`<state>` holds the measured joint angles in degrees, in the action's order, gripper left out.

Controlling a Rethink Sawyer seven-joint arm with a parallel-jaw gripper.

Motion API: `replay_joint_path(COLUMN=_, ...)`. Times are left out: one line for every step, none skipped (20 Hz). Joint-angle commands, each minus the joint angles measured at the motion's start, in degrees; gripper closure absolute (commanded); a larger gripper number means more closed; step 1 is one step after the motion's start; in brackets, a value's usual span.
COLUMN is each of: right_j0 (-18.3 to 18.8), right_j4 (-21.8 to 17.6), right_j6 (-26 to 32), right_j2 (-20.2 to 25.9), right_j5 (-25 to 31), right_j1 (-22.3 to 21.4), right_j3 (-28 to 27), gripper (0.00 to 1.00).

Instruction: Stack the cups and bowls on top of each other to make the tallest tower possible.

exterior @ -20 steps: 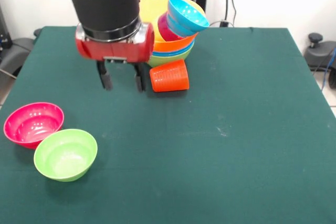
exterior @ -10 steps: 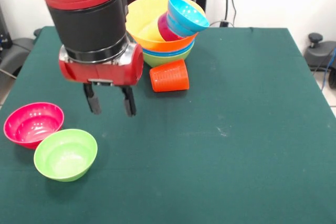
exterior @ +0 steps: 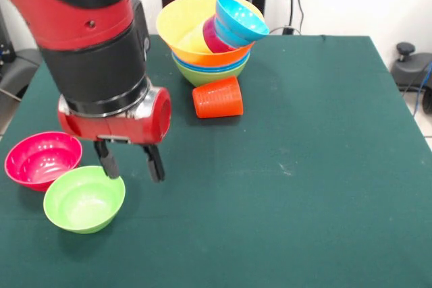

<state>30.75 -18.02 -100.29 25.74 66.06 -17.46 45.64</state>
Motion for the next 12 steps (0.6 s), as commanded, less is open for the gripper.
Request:
replay_joint_path(right_j0=-3.72, right_j4=-5.70, right_j6=19.30, right_j2=5.08, right_j5=8.80, right_j1=7.90, right_j3=-12.79, gripper=0.00)
replay_joint_path(right_j0=-3.80, right_j4=-5.55, right_j6=19.16, right_j2=4.90, right_j5=8.93, right_j1=7.74, right_j3=-12.64, gripper=0.00)
replay_joint_path(right_j0=-3.84, right_j4=-5.39, right_j6=18.99, right_j2=4.56, right_j5=8.83, right_j1=7.35, right_j3=-12.18, gripper=0.00)
replay_joint_path(right_j0=-3.88, right_j4=-5.22, right_j6=18.83, right_j2=4.23, right_j5=8.72, right_j1=6.97, right_j3=-11.72, gripper=0.00)
replay_joint_path(right_j0=-3.28, right_j4=-4.42, right_j6=18.31, right_j2=3.28, right_j5=6.72, right_j1=5.26, right_j3=-8.26, gripper=0.00)
replay_joint_path(right_j0=-2.90, right_j4=-4.00, right_j6=17.91, right_j2=2.71, right_j5=5.12, right_j1=4.22, right_j3=-6.13, gripper=0.00)
replay_joint_path(right_j0=-2.66, right_j4=-3.85, right_j6=17.61, right_j2=2.40, right_j5=3.80, right_j1=3.78, right_j3=-4.76, gripper=0.00)
replay_joint_path(right_j0=-2.41, right_j4=-3.69, right_j6=17.31, right_j2=2.10, right_j5=2.47, right_j1=3.34, right_j3=-3.39, gripper=0.00)
replay_joint_path(right_j0=-2.08, right_j4=-3.60, right_j6=17.23, right_j2=1.85, right_j5=1.00, right_j1=2.84, right_j3=-1.48, gripper=0.00)
replay_joint_path(right_j0=-1.87, right_j4=-3.61, right_j6=16.70, right_j2=1.45, right_j5=-0.41, right_j1=2.25, right_j3=0.46, gripper=0.00)
replay_joint_path(right_j0=-1.84, right_j4=-3.89, right_j6=16.77, right_j2=1.09, right_j5=-1.70, right_j1=1.44, right_j3=2.50, gripper=0.00)
replay_joint_path(right_j0=-1.88, right_j4=-3.96, right_j6=15.75, right_j2=0.49, right_j5=-2.52, right_j1=0.38, right_j3=4.75, gripper=0.00)
